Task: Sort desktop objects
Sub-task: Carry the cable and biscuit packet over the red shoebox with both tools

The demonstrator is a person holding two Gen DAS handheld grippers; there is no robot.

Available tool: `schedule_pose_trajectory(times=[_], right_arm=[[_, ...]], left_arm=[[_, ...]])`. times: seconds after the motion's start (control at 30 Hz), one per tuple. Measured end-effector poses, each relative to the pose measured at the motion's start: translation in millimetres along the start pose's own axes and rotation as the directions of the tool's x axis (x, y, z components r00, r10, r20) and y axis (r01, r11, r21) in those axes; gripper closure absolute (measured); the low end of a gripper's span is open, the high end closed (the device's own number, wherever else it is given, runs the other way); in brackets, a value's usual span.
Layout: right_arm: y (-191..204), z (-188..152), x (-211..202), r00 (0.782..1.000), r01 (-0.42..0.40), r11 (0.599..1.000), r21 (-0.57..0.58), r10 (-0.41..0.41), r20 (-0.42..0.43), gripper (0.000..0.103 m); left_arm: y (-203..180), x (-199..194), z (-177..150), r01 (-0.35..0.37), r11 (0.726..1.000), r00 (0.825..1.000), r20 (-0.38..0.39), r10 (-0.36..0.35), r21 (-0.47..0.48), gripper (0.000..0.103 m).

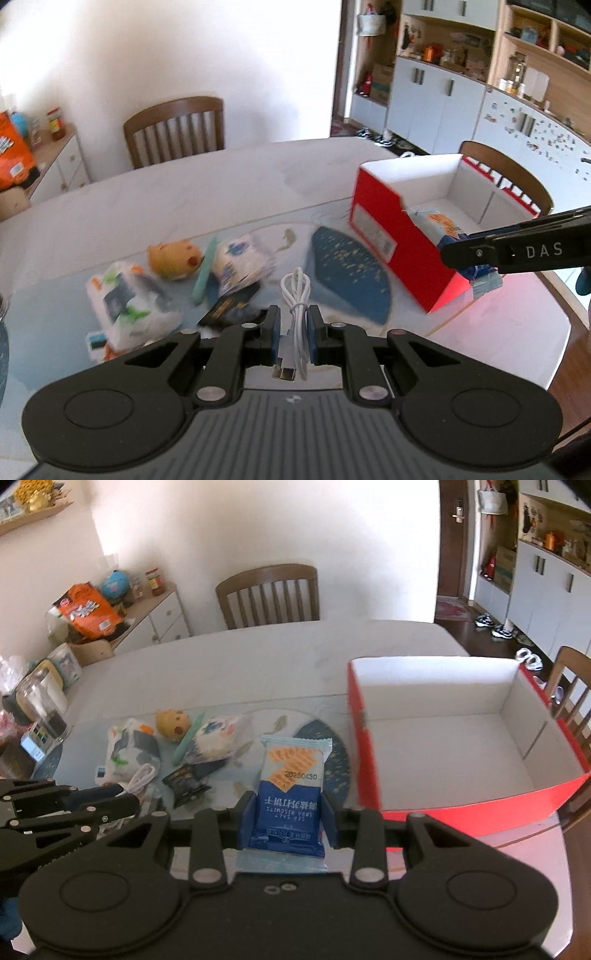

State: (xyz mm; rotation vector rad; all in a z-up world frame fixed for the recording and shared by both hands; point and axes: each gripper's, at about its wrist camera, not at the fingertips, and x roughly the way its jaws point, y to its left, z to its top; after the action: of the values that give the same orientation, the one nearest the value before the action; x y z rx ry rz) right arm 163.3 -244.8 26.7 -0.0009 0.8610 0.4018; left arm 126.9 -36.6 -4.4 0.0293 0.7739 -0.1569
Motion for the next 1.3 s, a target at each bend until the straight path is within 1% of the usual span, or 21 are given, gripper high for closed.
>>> schedule_pose_trajectory(times=[0.13,0.37,0.77,0.83,0.97,1.13,1.3], right_arm=[[-21,5,-7,1.0,0.018,1.0,0.015,-0.018,0.012,0.067],[-59,12,-15,0.998,0.048,0.998,0.043,-0.05,0.035,0.067],[-123,25,-11,0.997,0.075,0.995,0.063,-0.076,0.024,0.067],[-134,28,-7,0.997,0.074,0.995,0.07,-0.076,0.018,0.067],[-153,33,-1,0.998,0.063,0.994,0.084,-0.064,0.011,0.067],[-173,35,12,0.998,0.068,0.993,0.093,-0.068,-0.002,0.067],[-187,35,24,0.997,0.077,0.993,0.091,-0.076,-0.022,0.067]], left_arm=[[-21,5,16,0.029,0.999,0.999,0.02,-0.03,0.033,0.089],[-57,24,43,0.065,0.996,0.997,0.042,-0.067,0.055,0.089],[-127,60,83,0.116,0.986,0.991,0.048,-0.122,0.12,0.089],[-136,70,90,0.121,0.985,0.991,0.041,-0.127,0.125,0.089],[-152,89,99,0.14,0.98,0.99,0.002,-0.142,0.14,0.089],[-166,118,105,0.14,0.978,0.99,-0.044,-0.135,0.152,0.089],[-181,140,110,0.126,0.975,0.991,-0.068,-0.115,0.181,0.089]])
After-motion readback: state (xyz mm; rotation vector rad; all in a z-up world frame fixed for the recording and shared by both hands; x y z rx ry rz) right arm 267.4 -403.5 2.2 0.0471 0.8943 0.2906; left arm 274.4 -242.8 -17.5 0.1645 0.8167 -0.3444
